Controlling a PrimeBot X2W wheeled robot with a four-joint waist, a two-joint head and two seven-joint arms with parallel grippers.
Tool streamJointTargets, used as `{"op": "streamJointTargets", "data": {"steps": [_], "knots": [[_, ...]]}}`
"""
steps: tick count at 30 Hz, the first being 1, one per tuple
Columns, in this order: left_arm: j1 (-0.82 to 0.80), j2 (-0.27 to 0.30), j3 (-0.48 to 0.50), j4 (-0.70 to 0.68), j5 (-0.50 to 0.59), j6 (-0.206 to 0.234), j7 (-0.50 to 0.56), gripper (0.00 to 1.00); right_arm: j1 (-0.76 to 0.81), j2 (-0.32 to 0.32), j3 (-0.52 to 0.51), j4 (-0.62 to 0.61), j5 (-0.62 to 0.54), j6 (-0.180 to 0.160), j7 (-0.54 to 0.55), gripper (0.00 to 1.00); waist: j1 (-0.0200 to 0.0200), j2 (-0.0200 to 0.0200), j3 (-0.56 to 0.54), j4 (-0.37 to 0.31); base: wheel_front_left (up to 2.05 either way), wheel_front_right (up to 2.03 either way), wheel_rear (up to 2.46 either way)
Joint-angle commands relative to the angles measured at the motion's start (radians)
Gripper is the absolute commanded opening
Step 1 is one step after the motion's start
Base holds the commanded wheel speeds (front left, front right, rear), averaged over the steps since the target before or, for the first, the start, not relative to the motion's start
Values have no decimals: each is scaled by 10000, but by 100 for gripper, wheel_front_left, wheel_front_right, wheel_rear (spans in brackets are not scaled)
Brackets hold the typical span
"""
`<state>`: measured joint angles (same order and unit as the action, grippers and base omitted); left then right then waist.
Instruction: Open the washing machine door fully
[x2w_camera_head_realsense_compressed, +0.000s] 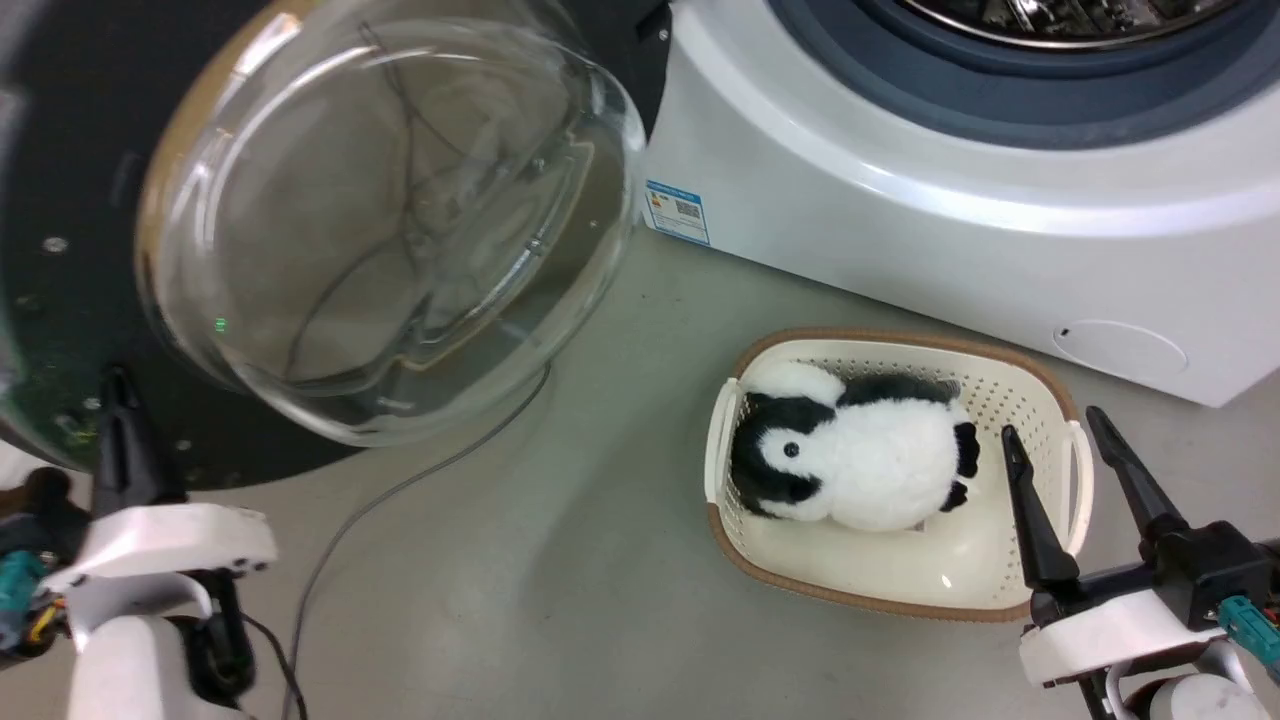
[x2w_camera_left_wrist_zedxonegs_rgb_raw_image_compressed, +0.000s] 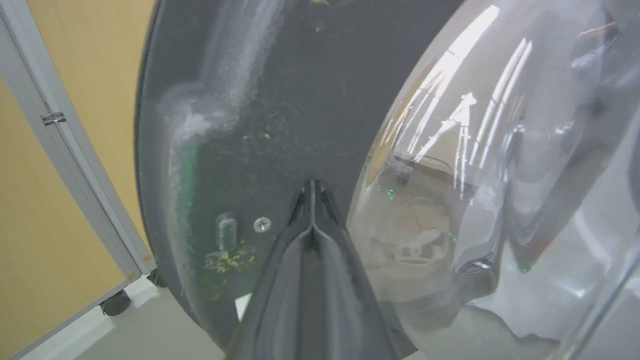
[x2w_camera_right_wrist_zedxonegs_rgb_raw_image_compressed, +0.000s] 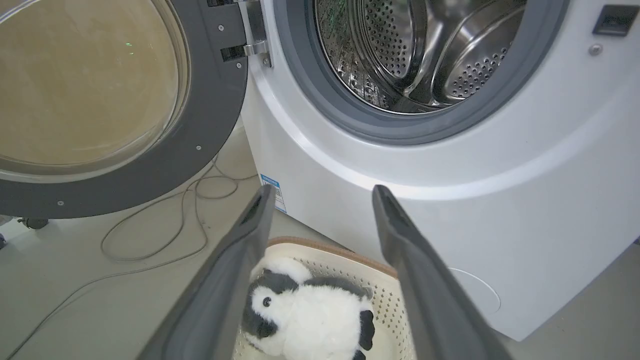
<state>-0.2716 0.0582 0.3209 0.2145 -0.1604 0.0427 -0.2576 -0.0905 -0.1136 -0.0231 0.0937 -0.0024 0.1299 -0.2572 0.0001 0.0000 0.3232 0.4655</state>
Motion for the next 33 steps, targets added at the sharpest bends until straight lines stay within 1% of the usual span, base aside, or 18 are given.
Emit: {"op": "streamJointTargets", "data": {"steps": [1, 7, 11, 15, 23, 24, 25, 30, 33], "knots": [[-323, 66, 373, 254, 53, -96, -42, 0, -194, -95, -6, -25, -103, 8, -46, 100, -1, 0, 154, -148, 0, 0, 0], [-789, 149, 1269, 661, 212, -365, -42, 0, -318, -184, 53, -24, -96, 8, -46, 100, -1, 0, 360, -360, 0, 0, 0], [-1213, 412, 1630, 1106, 377, -570, -42, 0, -389, -195, 65, -18, -102, 8, -46, 100, -1, 0, 494, -468, 0, 0, 0], [-1644, 700, 2009, 1616, 456, -682, -42, 0, -507, -190, 88, 20, -103, 8, -46, 100, -1, 0, 600, -602, 0, 0, 0], [-2524, 1282, 2634, 2570, 515, -773, -42, 0, -658, -169, 12, 64, -108, 8, -46, 100, -1, 0, 693, -845, 0, 0, 0], [-2524, 1282, 2634, 2570, 515, -773, -42, 0, -658, -169, 12, 64, -108, 8, -46, 100, -1, 0, 693, -845, 0, 0, 0], [-2695, 1472, 2790, 2852, 517, -809, -42, 0, -684, -162, 18, 77, -105, 8, -46, 100, -1, 0, 706, -928, 0, 0, 0], [-2960, 1684, 3016, 3197, 557, -861, -42, 0, -701, -158, -41, 63, -108, 8, -46, 100, -1, 0, 753, -1018, 0, 0, 0], [-3020, 1709, 3090, 3300, 642, -910, -42, 0, -693, -142, -74, 70, -112, 8, -46, 100, -1, 0, 755, -1064, 0, 0, 0]]}}
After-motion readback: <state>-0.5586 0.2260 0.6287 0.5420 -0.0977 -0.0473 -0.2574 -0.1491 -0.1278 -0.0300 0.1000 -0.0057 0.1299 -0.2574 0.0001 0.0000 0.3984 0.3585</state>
